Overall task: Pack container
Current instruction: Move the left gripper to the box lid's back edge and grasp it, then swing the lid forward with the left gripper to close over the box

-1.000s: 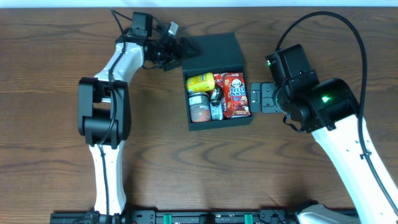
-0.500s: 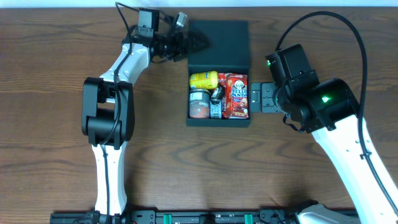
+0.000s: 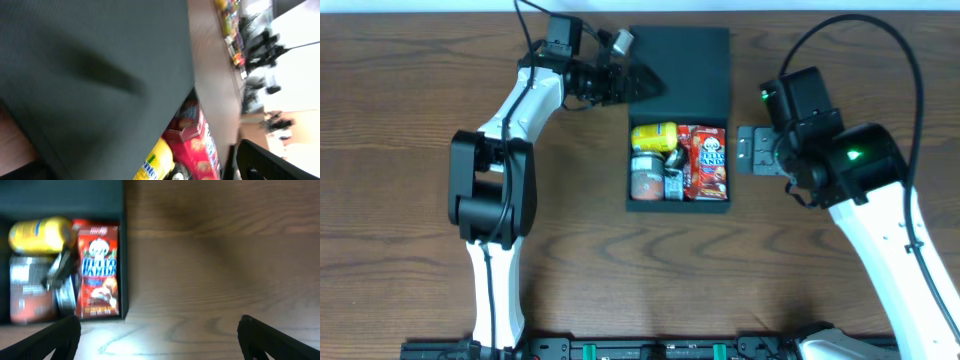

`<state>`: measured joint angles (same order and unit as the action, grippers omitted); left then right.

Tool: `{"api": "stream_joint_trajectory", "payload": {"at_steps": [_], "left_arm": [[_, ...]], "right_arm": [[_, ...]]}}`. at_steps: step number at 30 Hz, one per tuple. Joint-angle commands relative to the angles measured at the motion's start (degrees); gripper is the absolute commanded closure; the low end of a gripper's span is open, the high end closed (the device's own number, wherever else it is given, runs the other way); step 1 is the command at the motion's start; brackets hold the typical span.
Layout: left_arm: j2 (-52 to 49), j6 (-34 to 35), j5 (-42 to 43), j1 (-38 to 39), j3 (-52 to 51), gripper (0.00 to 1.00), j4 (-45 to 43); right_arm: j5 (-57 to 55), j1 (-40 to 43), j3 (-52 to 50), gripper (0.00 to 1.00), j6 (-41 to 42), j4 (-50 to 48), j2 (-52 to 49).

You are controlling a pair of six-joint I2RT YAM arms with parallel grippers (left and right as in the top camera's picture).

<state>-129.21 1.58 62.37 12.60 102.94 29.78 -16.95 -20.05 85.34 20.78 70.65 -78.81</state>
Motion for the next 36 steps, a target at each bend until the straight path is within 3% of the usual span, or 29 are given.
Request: {"api": "stream_joint_trajectory", "payload": {"at_steps": [1,11,22,36], "left_arm": [[6.62,-12.98,-6.25,3.32,0.33,0.05,5.18],[12.15,-15.32,-11.15,6.71,0.33,0.04,11.32],[17.84,-22.64,-15.69,8.00,0.33,0.05,28.79],[26.64,-22.14,-30.03,16.26,0.33,0.05,37.57]], "right_arm": [[-0.35,2.40,0.37,0.01,0.42,-0.11,0.07],[-0.83,4.79,0.37,0.01,0.33,-0.24,0.07],[-1.07,8.66,0.39,0.01,-1.16,-3.61,0.07],[-1.03,14.99,0.39,0.01,-1.62,-4.63,0.07]]}}
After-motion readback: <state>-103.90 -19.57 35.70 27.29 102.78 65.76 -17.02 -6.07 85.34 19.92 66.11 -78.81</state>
